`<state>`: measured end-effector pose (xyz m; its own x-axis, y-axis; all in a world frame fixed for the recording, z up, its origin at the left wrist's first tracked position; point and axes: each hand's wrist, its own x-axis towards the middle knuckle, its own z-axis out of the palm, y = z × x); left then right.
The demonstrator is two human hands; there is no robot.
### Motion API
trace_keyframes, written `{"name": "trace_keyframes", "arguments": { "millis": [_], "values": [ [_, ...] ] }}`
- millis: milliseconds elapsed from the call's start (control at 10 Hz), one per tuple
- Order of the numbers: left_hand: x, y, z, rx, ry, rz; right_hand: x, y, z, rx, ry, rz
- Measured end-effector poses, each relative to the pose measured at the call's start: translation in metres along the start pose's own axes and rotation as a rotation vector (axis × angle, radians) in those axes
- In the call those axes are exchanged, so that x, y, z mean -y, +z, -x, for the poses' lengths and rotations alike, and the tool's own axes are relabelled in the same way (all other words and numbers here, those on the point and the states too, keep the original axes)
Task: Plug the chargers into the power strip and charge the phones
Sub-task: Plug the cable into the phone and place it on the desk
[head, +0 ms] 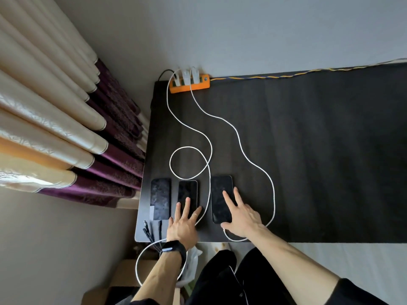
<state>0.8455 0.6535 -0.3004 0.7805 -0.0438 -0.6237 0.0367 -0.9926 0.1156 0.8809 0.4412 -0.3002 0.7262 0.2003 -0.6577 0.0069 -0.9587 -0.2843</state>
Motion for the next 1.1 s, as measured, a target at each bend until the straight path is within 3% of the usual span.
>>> {"name": "trace_keyframes", "arguments": {
  "millis": [100, 300, 500, 700, 900, 1000, 1100],
  "values": [
    [-0.008, -0.008, -0.001, 0.017, -0.032, -0.005, -0.009, -0.007, 0.005, 0.055, -0.035, -0.03],
    [-0.054, -0.028, -0.01, -0.097, -0.085, 0.06, -0.055, -0.029, 0.034, -0.119, -0.042, -0.176],
    [-0.143, -0.024, -0.016, -0.14, 0.059, 0.109, -0.14, -0.045, 0.075, -0.218, 0.106, -0.193],
    [-0.225, -0.001, -0.01, -0.085, 0.178, 0.083, -0.225, -0.04, 0.106, -0.19, 0.249, -0.141],
    [-0.253, 0.034, -0.009, 0.054, 0.103, 0.036, -0.274, -0.021, 0.117, -0.1, 0.235, -0.008],
    [-0.259, 0.045, -0.004, 0.03, 0.077, 0.036, -0.285, -0.013, 0.121, -0.057, 0.19, 0.002],
    [-0.256, 0.047, -0.001, 0.024, 0.075, 0.066, -0.286, -0.034, 0.124, -0.079, 0.185, -0.219]
  ]
}}
